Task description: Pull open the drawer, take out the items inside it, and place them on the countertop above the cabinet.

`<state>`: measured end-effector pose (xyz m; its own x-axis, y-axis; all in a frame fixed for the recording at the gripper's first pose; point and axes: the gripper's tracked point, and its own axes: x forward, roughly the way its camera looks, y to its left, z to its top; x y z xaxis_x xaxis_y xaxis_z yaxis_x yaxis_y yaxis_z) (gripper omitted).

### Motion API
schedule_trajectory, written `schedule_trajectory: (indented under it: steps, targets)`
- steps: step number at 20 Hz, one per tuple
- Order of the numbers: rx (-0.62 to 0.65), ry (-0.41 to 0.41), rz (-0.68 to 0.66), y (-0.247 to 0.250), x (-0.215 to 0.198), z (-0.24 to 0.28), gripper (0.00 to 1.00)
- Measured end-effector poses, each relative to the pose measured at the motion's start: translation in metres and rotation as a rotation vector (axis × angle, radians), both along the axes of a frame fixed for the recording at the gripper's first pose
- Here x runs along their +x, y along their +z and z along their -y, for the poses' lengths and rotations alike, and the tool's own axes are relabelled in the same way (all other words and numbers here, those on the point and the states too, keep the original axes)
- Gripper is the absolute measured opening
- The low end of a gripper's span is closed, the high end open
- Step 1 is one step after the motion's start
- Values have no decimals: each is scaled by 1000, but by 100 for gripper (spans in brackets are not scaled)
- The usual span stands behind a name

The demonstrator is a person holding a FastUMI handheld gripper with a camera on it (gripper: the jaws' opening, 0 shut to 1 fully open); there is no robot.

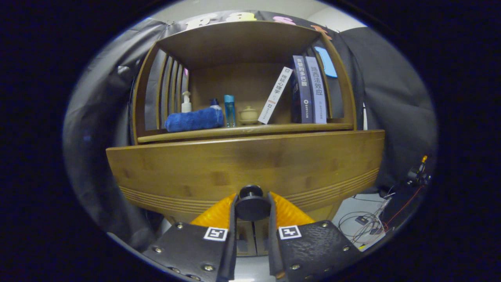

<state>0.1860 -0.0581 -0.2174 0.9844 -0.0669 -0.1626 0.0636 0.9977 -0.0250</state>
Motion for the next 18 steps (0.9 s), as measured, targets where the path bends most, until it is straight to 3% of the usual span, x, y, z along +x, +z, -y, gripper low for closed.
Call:
schedule_trajectory:
  steps: [9, 18]
  targets:
    - [46, 21, -22, -6, -70, -7, 33]
    - [16, 39, -12, -3, -79, -7, 33]
